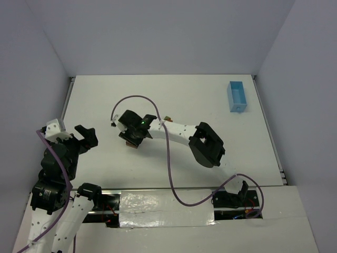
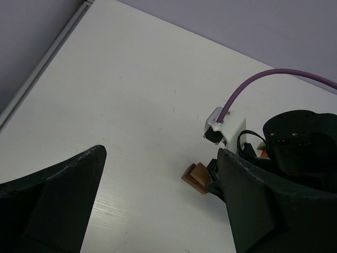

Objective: Build the wood block tower

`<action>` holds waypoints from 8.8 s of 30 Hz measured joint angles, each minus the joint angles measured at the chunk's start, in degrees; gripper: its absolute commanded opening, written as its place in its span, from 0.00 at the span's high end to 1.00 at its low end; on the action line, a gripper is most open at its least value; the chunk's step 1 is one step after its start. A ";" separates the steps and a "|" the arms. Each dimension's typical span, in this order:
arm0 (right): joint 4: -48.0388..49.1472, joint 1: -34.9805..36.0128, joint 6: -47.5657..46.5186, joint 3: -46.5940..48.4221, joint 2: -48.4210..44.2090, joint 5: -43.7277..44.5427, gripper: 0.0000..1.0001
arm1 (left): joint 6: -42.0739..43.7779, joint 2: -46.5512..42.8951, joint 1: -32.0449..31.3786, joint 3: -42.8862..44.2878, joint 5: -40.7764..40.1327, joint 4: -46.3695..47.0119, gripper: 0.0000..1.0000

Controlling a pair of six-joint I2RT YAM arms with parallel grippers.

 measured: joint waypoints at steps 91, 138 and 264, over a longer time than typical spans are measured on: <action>0.44 -1.68 -2.27 1.27 1.22 -4.31 0.31 | 0.13 0.61 0.00 0.00 1.16 0.04 0.00; 3.41 -16.61 51.76 -18.67 -10.16 26.82 0.40 | 0.17 0.83 0.00 -0.02 1.75 0.04 0.00; 21.31 6.99 -14.93 -40.74 -50.25 -17.11 0.92 | -10.80 22.64 -0.85 -2.71 70.29 10.93 0.46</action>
